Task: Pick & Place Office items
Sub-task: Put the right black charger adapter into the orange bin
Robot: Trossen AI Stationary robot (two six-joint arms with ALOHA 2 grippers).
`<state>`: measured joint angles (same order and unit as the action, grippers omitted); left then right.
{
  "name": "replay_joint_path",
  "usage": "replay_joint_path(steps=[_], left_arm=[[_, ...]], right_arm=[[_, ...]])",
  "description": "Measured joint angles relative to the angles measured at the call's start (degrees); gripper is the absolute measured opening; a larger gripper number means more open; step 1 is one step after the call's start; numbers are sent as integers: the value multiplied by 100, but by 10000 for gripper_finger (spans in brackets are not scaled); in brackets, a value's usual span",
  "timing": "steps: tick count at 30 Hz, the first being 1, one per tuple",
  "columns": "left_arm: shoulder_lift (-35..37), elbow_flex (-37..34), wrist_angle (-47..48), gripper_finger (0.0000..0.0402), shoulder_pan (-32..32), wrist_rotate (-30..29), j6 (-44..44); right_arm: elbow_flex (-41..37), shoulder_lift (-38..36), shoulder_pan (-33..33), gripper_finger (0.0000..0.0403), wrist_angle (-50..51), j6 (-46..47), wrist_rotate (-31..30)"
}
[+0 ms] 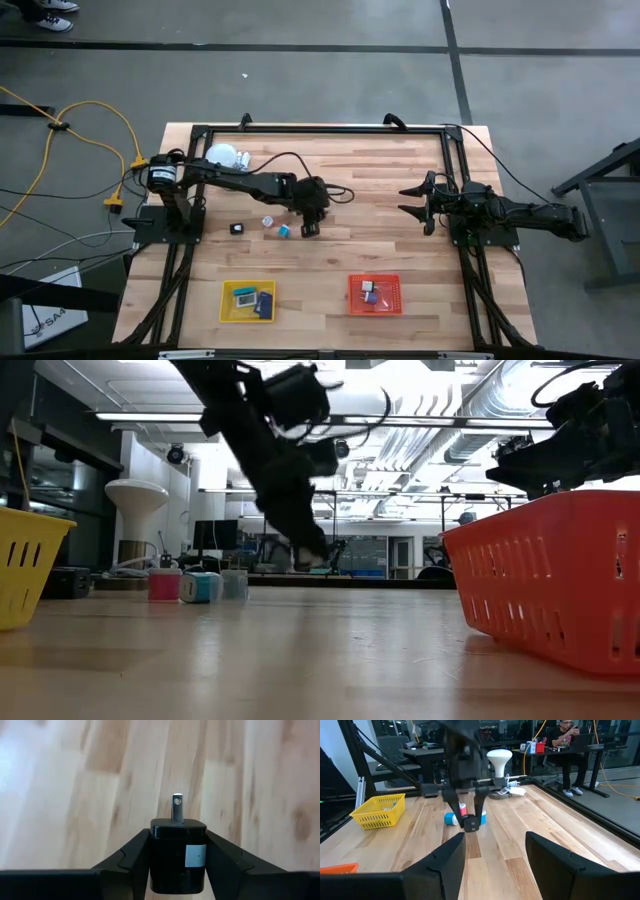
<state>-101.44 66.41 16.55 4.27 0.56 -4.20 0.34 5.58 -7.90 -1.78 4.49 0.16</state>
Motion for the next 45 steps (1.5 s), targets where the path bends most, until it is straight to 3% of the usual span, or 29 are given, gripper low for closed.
replay_joint_path(steps=[8, 21, 30, 40, 45], left_arm=[[45, 231, -895, 146, -316, -141, 337], [-26, 567, -1373, 146, -1312, -1539, 380], [-629, 721, -2147, 146, -1649, -1532, 24], [-1516, 1890, -1978, 146, -2012, -1076, 74], [-1647, 2152, -1833, 151, -2272, -1085, 80]], right_arm=[[0, 0, 1, 195, 13, 1, 3], [0, 0, 1, 195, 19, 0, 2], [0, 0, 2, 195, 6, 1, 2], [0, 58, 0, 195, 9, 1, -2], [-1, 107, 2, 195, 28, 1, -2]])
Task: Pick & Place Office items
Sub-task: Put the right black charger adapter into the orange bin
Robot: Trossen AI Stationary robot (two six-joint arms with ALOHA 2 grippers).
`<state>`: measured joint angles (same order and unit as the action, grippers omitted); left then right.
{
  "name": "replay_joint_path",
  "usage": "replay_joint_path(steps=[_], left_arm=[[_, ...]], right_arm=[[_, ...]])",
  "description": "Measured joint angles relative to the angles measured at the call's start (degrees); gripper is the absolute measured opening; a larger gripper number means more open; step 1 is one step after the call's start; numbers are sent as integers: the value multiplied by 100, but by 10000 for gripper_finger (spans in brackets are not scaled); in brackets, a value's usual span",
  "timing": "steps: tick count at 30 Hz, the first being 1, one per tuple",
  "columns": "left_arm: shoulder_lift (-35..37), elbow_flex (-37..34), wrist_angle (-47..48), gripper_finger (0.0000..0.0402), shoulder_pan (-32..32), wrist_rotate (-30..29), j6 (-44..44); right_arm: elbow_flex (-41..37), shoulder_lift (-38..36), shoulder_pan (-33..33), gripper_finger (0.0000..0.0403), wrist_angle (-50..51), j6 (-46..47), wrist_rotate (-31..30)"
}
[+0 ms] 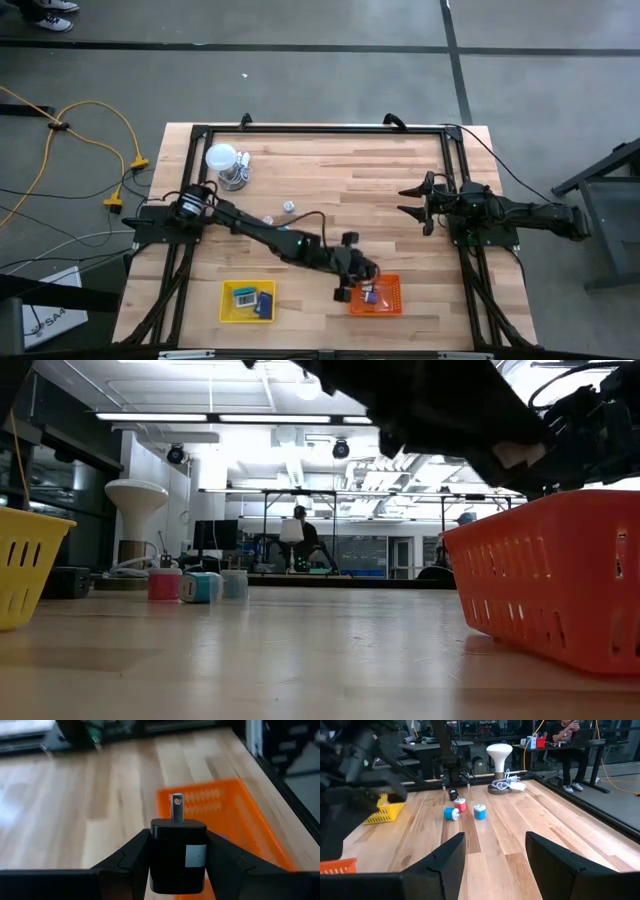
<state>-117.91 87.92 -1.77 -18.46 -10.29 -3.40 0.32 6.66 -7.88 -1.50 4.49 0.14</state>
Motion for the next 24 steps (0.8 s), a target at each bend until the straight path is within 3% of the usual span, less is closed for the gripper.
replay_joint_path(steps=[9, 24], left_arm=[[-75, 26, 91, 152, -325, -141, -83], [-335, 24, 16, 150, -302, 195, -203]], right_arm=[[1, 43, -2, 195, -5, 0, 2], [1, 43, 0, 195, -11, 0, 2]])
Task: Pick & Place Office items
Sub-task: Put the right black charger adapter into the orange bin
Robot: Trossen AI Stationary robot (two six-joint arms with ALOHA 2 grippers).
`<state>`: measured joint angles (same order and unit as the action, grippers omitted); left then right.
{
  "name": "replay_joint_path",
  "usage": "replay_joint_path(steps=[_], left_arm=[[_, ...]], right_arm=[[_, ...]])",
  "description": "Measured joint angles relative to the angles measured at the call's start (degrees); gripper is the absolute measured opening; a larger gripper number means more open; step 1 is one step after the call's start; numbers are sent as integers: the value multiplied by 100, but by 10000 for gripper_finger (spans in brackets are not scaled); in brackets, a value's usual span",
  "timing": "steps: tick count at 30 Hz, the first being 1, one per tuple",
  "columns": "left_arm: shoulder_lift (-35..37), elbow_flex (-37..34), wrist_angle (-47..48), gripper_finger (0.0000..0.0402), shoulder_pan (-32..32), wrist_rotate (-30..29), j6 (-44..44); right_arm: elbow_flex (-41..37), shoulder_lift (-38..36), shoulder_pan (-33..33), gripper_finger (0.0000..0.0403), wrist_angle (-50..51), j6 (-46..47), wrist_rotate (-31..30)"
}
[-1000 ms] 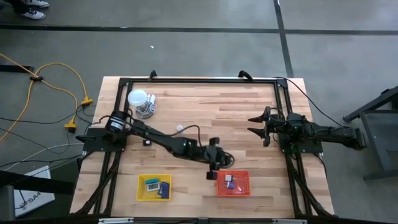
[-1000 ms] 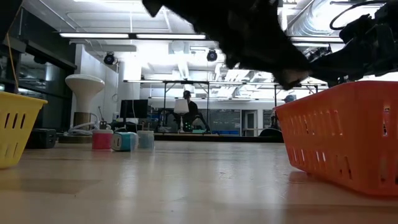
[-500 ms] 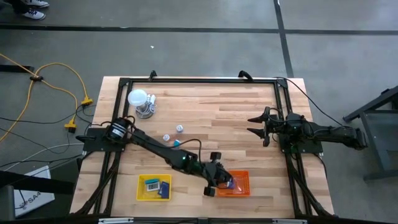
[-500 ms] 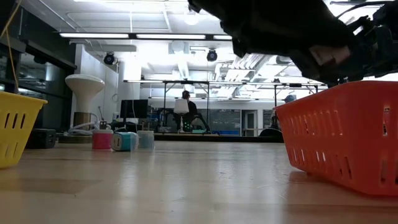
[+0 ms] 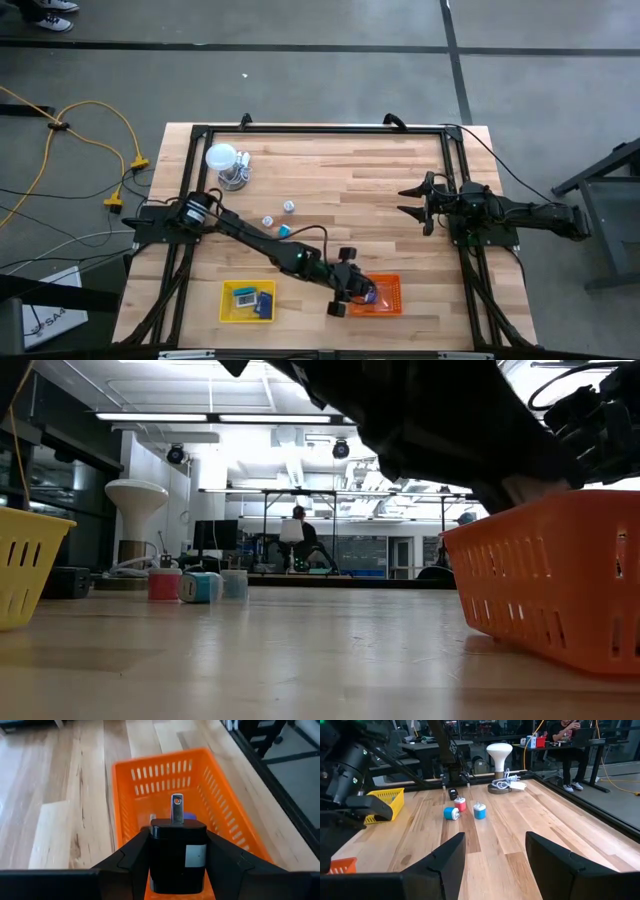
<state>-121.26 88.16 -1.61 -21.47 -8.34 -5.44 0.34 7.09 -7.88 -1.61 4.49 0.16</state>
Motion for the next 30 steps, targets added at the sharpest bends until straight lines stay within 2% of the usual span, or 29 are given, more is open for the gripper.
replay_joint_path(steps=[5, 12, 30], left_arm=[[-23, -2, -9, 151, 44, 176, -45], [-21, -2, -24, 167, 48, 175, -61], [-21, -2, -87, 171, 46, 266, 92]], right_arm=[[0, 0, -1, 195, -2, 0, 0], [-1, 0, -1, 195, -2, 0, 0], [-1, 0, 0, 195, -4, 0, 0]])
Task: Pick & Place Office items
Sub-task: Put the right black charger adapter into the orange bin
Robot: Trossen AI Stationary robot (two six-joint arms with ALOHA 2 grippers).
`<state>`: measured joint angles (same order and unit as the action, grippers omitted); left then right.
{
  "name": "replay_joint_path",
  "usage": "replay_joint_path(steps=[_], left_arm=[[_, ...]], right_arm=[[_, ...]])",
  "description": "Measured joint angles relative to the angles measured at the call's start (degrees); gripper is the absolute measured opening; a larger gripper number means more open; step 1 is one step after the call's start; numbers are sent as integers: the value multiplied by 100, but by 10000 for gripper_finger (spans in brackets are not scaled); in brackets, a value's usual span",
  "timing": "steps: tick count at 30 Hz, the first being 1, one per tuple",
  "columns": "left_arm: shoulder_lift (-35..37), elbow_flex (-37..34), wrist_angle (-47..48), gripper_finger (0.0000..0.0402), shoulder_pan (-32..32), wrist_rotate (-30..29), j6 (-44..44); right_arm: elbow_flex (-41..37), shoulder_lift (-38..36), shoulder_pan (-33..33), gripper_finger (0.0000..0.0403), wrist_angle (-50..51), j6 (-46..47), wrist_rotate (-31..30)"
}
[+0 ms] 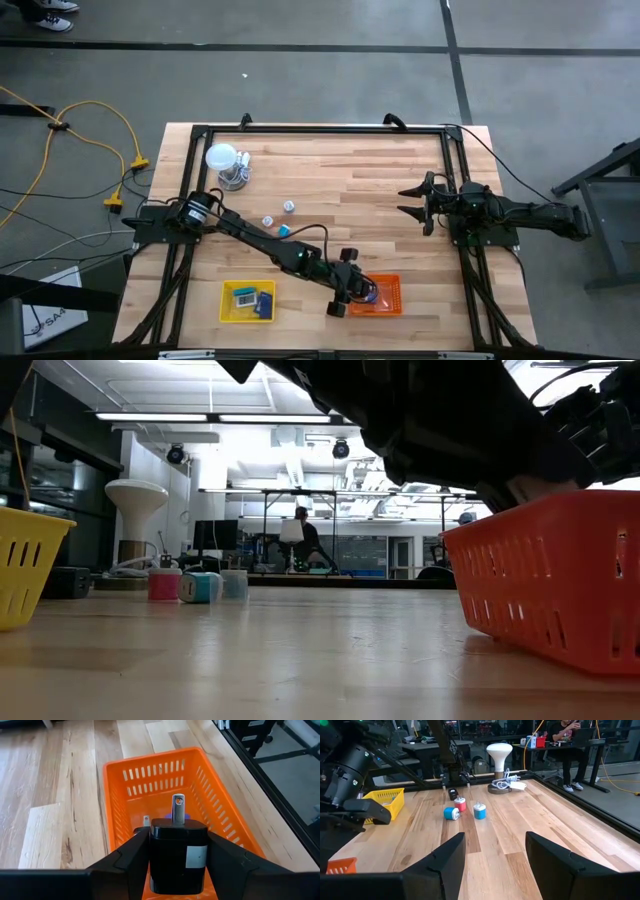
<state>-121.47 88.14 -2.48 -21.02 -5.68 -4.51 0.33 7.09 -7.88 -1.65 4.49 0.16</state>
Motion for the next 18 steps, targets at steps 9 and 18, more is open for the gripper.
replay_joint_path(steps=[9, 18], left_arm=[[2, -2, -52, 173, 0, 92, 2], [2, -2, -76, 221, 0, 134, 66]], right_arm=[[-1, 0, 0, 195, 0, 0, 0], [1, 0, -1, 195, -1, -1, 0]])
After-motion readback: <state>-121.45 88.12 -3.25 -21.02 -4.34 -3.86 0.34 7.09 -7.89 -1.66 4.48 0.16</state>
